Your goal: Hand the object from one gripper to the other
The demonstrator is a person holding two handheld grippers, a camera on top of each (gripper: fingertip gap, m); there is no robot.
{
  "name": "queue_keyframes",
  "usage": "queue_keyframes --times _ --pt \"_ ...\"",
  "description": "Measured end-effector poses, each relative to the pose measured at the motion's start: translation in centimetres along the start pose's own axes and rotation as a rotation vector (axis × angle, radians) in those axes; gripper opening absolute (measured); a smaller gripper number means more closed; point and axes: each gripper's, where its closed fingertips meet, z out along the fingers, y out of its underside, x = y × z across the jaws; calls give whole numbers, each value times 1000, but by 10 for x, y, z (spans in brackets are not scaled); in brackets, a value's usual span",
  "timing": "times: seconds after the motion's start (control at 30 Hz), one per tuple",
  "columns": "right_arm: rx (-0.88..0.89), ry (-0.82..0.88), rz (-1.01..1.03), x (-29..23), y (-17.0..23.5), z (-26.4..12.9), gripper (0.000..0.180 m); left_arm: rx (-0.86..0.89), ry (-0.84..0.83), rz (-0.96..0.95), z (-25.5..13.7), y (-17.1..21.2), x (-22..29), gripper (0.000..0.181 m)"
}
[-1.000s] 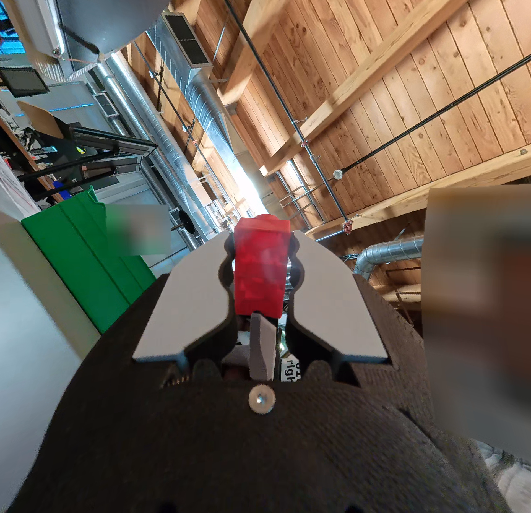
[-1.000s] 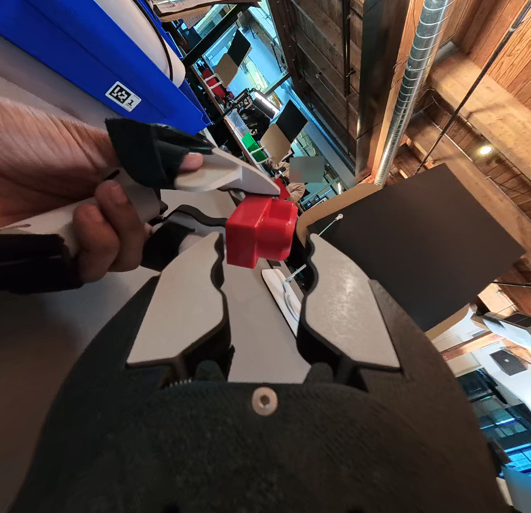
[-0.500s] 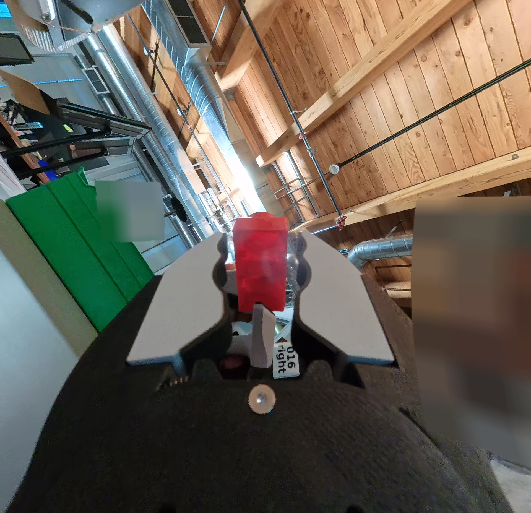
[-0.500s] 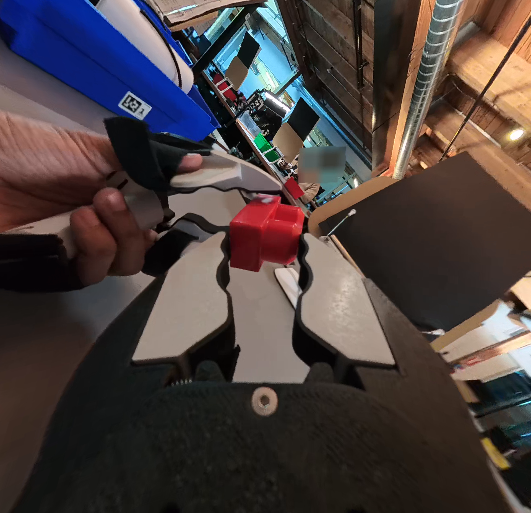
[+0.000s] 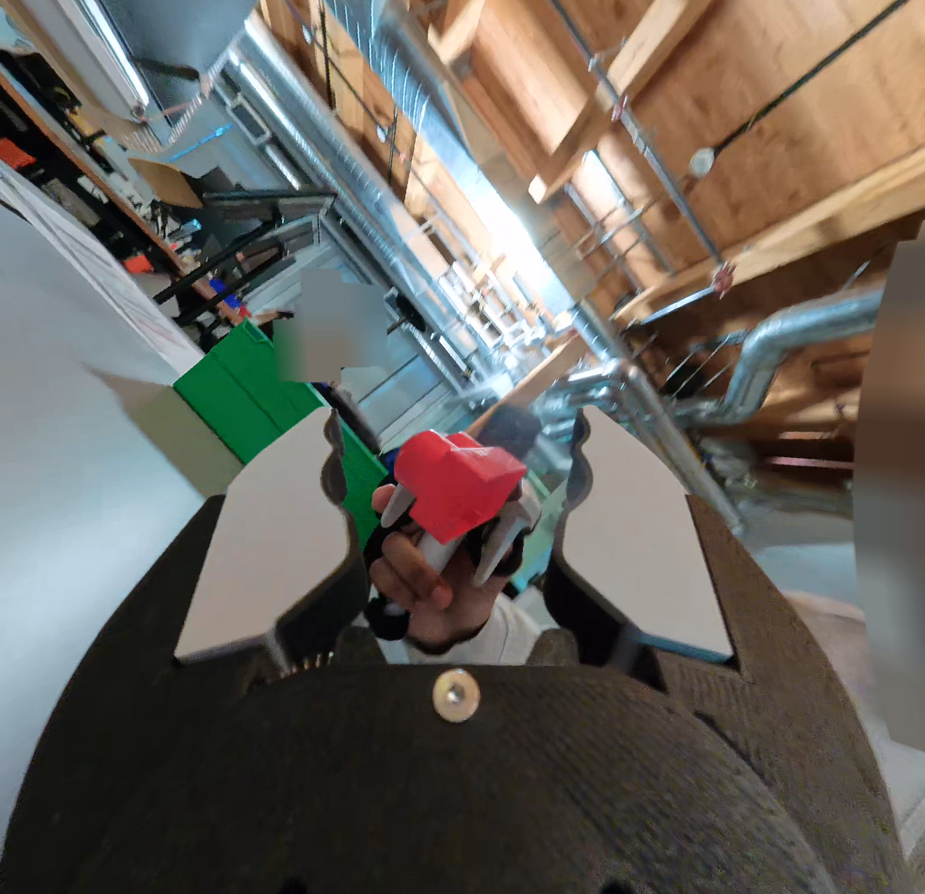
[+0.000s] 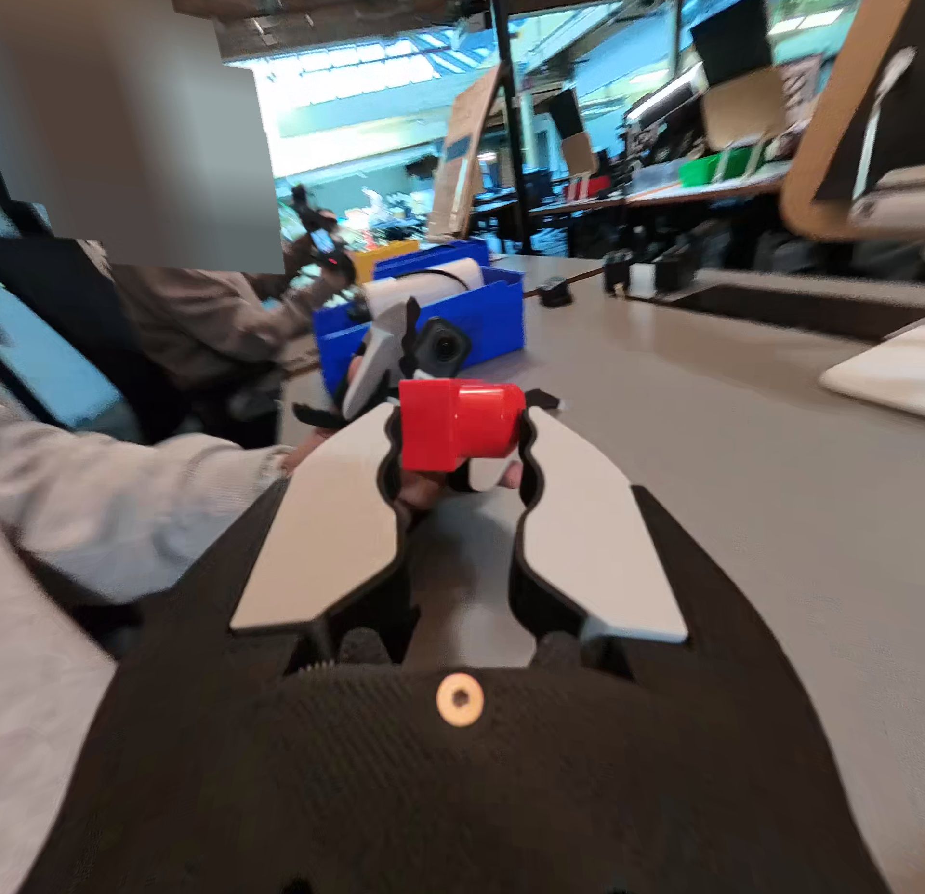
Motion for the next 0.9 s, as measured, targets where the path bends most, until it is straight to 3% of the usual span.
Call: queue_keyframes --times 0.17,0.33,0.47,0.6,0.8,0.9 --pt "77 -169 350 3 -6 -6 45 -231 -48 141 3 22 -3 95" --pt "108 -213 486 8 -8 -10 45 -293 -50 175 6 36 -4 93" --pt "107 -254 527 3 -6 -7 45 -327 -37 193 7 44 -3 80" --pt "107 -254 533 2 -4 -6 45 -372 16 181 5 50 5 44" --pt "111 -201 460 6 -2 -5 45 -363 -4 133 3 46 0 44" --pt "121 -121 358 14 -3 -5 64 -334 -12 89 2 40 -2 44"
